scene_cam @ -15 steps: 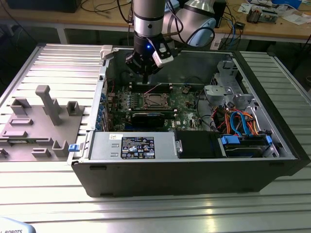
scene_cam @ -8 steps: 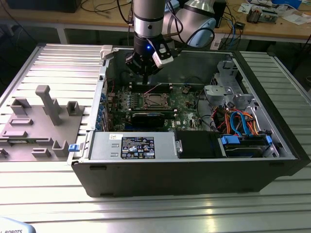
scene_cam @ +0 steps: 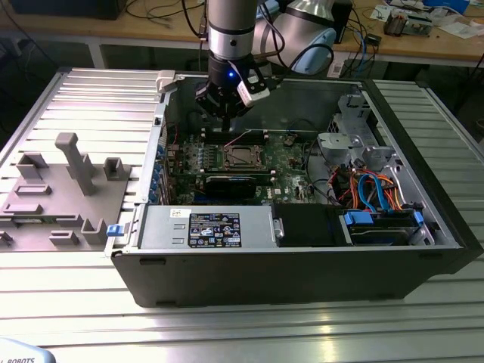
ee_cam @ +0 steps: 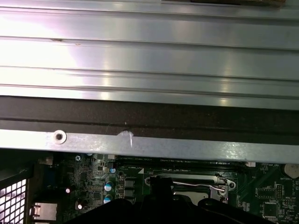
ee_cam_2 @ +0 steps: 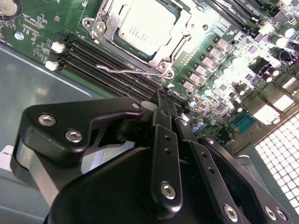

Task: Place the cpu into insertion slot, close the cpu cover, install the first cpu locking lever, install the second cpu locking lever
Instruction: 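Install the first cpu locking lever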

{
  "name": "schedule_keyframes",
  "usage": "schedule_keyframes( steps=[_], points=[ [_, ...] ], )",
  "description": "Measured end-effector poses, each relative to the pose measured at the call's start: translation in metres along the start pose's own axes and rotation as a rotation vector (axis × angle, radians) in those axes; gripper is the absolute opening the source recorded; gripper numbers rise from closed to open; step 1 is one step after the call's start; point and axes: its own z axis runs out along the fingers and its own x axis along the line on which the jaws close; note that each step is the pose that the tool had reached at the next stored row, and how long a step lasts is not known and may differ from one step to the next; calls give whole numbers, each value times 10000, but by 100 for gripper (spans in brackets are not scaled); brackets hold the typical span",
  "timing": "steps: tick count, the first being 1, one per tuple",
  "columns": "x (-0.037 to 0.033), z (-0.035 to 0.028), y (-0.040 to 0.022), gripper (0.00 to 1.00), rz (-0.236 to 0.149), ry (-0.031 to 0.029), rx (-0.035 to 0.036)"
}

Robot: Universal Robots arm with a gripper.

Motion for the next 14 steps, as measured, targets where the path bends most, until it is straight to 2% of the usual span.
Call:
schedule_keyframes(
  steps=[2,4,14],
  points=[
    [0,3,0,11,0,0,0],
    [-1,75,-3,11,0,0,-1],
    [-5,99,-5,11,0,0,-1]
  ],
)
